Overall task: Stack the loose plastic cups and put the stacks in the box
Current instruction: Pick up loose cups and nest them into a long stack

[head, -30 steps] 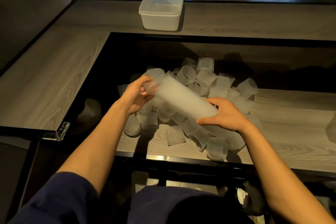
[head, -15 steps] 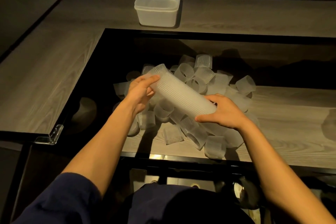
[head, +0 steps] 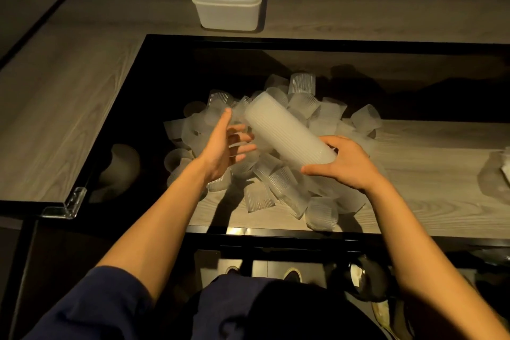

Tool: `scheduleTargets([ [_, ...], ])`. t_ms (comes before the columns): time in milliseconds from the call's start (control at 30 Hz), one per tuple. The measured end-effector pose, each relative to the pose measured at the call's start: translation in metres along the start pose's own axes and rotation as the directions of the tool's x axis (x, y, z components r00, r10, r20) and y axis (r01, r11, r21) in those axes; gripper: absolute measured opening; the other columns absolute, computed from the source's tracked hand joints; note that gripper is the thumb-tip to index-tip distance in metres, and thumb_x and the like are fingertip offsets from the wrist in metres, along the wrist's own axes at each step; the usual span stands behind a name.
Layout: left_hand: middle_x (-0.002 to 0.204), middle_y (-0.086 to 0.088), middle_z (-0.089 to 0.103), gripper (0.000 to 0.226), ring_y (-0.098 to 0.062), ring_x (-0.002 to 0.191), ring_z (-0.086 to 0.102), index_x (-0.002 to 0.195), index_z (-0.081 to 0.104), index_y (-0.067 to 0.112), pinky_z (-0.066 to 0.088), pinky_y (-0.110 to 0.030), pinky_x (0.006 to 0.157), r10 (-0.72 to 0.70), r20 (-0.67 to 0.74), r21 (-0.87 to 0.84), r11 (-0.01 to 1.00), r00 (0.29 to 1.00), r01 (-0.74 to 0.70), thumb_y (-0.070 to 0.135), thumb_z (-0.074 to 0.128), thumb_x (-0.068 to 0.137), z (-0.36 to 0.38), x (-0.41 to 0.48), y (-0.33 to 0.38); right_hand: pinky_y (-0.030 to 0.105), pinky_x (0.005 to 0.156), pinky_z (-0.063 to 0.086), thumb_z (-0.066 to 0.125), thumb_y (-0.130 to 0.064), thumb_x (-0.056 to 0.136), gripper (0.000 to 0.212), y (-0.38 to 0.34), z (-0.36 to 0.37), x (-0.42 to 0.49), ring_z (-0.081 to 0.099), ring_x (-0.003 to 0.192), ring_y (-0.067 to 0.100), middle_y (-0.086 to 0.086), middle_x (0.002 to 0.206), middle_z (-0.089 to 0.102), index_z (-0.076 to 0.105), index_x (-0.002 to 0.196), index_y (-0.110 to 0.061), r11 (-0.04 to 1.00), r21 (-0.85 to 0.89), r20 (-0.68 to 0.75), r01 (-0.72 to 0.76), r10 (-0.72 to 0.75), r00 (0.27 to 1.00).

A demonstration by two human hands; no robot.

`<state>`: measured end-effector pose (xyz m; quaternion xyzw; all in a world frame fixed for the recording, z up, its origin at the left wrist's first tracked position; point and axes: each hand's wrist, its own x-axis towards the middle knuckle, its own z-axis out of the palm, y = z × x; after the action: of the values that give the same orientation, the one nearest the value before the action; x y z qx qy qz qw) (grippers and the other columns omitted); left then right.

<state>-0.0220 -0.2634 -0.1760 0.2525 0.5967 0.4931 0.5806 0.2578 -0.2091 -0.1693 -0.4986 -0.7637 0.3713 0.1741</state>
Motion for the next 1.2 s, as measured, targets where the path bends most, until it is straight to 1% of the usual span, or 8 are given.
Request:
scheduleTargets([
  [100,0.088,-0.004,0.063,0.066,-0.014,0.072,0.058,0.115,0.063,0.007,0.042,-0.024,0.061,-0.075,-0.004,0.308,0.949,0.997,0.073,0.062,0.029,0.103,-0.002,-0.005,-0.022,0.026,0.076,0.044,0.092,-0.047,0.066,0.063,0.000,0.000,-0.005,0.055,0.101,0.011,-0.004,0.115,0.059,0.065,0.121,-0.029,0.999,0.036,-0.046,-0.027,0.029,0.999],
  [200,0.086,-0.006,0.066,0.077,-0.016,0.067,0.059,0.110,0.064,0.005,0.044,-0.027,0.060,-0.281,-0.065,0.720,0.652,0.957,0.240,0.074,0.033,0.095,-0.002,-0.009,-0.045,0.029,0.081,0.047,0.092,-0.046,0.066,0.064,0.001,0.000,-0.012,0.056,0.104,0.014,-0.003,0.116,0.060,0.065,0.121,-0.030,0.999,0.027,-0.046,-0.040,0.042,0.998],
  [300,0.097,-0.012,0.070,0.077,-0.024,0.077,0.069,0.103,0.055,0.013,0.055,-0.035,0.081,-0.390,-0.167,0.806,0.474,0.906,0.353,0.085,0.035,0.086,0.004,-0.013,-0.073,0.035,0.089,0.051,0.091,-0.051,0.063,0.068,0.003,0.001,-0.019,0.056,0.107,0.014,-0.005,0.120,0.061,0.065,0.123,-0.032,0.998,0.014,-0.035,-0.057,0.058,0.998],
  [400,0.094,-0.013,0.072,0.089,-0.028,0.083,0.071,0.099,0.064,0.003,0.055,-0.043,0.093,-0.333,-0.216,0.831,0.430,0.918,0.352,0.088,0.042,0.080,0.007,-0.011,-0.099,0.034,0.088,0.051,0.092,-0.049,0.064,0.067,0.002,0.000,-0.027,0.056,0.107,0.015,-0.003,0.119,0.061,0.066,0.122,-0.027,0.997,0.017,-0.034,-0.074,0.075,0.997],
  [633,0.115,-0.012,0.067,0.070,-0.027,0.101,0.065,0.116,0.061,0.005,0.052,-0.036,0.081,-0.330,-0.180,0.790,0.513,0.927,0.336,0.063,0.068,0.078,0.006,-0.005,-0.102,0.035,0.090,0.050,0.092,-0.043,0.066,0.058,-0.001,-0.009,-0.041,0.055,0.107,0.014,-0.004,0.116,0.061,0.064,0.115,-0.035,0.998,0.017,-0.019,-0.063,0.064,0.998],
  [800,0.111,-0.003,0.067,0.031,-0.013,0.087,0.065,0.113,0.060,0.017,0.048,-0.027,0.074,-0.526,0.106,0.682,0.656,0.844,0.324,0.026,0.072,0.086,-0.019,-0.009,-0.032,0.031,0.087,0.049,0.092,-0.043,0.066,0.061,0.004,-0.010,-0.042,0.054,0.106,0.012,-0.006,0.116,0.060,0.066,0.119,-0.030,0.998,0.010,0.002,-0.062,0.062,0.998],
  [967,0.107,-0.011,0.061,0.027,-0.026,0.094,0.058,0.099,0.063,0.017,0.046,-0.037,0.081,-0.216,-0.037,0.549,0.811,0.976,0.200,0.028,0.078,0.080,-0.052,-0.011,0.014,0.021,0.077,0.044,0.092,-0.048,0.063,0.064,0.012,-0.009,-0.040,0.054,0.103,0.005,-0.007,0.115,0.058,0.064,0.120,-0.035,0.998,-0.003,0.051,-0.057,0.057,0.997],
  [1200,0.120,-0.004,0.064,0.049,-0.022,0.105,0.059,0.135,0.057,0.032,0.047,-0.038,0.090,0.037,-0.003,0.311,0.950,0.999,-0.034,0.013,0.065,0.090,-0.047,-0.024,0.033,0.022,0.078,0.045,0.093,-0.045,0.064,0.063,0.005,-0.005,-0.029,0.055,0.100,0.006,-0.009,0.112,0.059,0.066,0.119,-0.031,0.996,-0.090,0.155,-0.003,0.017,0.988],
])
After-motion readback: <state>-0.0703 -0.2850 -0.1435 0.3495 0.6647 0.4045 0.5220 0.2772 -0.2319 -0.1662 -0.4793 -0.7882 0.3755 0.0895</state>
